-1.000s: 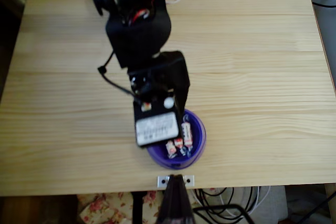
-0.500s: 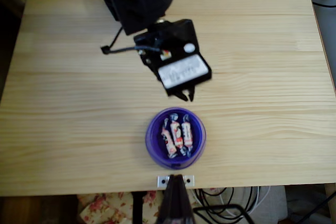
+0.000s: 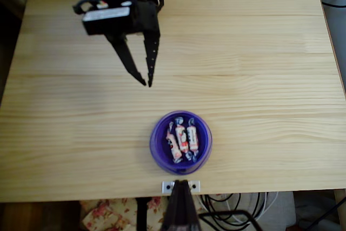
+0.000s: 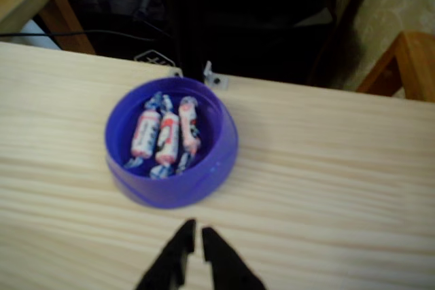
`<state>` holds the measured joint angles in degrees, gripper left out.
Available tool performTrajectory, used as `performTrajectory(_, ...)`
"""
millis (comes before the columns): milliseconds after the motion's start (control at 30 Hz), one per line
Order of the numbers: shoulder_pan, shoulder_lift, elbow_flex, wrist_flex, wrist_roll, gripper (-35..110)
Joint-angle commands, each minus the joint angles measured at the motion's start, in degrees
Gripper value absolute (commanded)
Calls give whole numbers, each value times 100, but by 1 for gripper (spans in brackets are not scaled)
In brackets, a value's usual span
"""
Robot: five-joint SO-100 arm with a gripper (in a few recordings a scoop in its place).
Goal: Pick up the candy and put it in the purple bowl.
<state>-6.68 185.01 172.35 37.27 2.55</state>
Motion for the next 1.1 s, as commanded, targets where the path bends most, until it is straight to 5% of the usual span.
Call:
performTrajectory(0,202,396,9,167,53,-1)
performTrajectory(600,958,387,167,1679,-721,0)
performTrajectory(1067,896,404,167,1775,-773,0)
